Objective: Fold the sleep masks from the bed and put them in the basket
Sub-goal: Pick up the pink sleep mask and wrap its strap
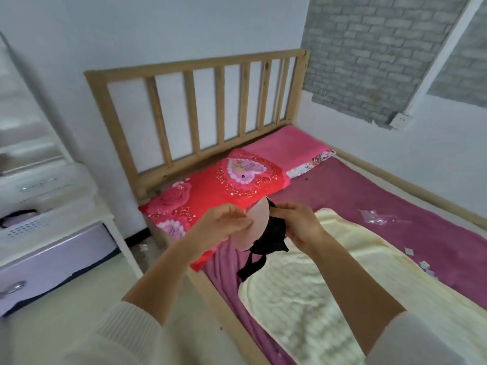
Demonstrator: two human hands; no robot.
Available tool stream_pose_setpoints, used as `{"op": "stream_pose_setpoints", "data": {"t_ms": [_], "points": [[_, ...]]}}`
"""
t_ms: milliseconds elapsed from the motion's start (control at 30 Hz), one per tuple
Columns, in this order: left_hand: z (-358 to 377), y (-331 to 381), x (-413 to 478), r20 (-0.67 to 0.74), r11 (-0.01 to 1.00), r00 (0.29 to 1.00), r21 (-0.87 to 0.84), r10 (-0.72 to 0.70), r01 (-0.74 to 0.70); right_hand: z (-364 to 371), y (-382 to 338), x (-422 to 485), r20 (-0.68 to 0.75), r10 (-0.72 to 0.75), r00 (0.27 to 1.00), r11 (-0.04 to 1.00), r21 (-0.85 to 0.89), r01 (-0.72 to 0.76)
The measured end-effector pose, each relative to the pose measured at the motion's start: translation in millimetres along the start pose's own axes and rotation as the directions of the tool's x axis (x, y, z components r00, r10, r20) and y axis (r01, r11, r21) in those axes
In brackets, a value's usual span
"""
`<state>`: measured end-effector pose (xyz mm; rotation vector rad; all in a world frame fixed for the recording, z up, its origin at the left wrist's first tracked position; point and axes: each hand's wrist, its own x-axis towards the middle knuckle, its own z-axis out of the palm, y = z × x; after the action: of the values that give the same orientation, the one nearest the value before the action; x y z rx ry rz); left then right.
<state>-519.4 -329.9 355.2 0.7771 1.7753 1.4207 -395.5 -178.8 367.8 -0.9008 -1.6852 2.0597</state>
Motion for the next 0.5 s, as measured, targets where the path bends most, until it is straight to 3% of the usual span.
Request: {"op": "stream_pose_setpoints", "data": {"t_ms": [167, 300, 433, 500], "points": [[-47.3, -4.3, -71.4, -0.027, 0.991, 0.998, -0.122, -0.056, 0.052, 65.4, 5.8, -48.3, 0.114, -0.01, 0.993, 0.995, -0.097, 0.022], [-99.5, -18.1, -118.3, -0.088, 0.947, 0.99, -0.313, -0.11, 0.078, 111.8, 13.3, -82.4, 0.214, -0.156, 0.964, 0.968, -0.161, 0.192], [-146.8, -36.3, -156.2, -0.163, 0.907, 0.972, -0.411, -0.167, 0.087, 160.9, 18.1, -104.4, 0.318, -0.31, 0.896, 0.857, -0.314, 0.408], [-167.2, -41.9, -171.7, -0.209, 0.88, 0.96, -0.469, -0.188, 0.071, 189.3, 21.3, -111.6, 0.374, -0.279, 0.885, 0.856, -0.321, 0.405]]}}
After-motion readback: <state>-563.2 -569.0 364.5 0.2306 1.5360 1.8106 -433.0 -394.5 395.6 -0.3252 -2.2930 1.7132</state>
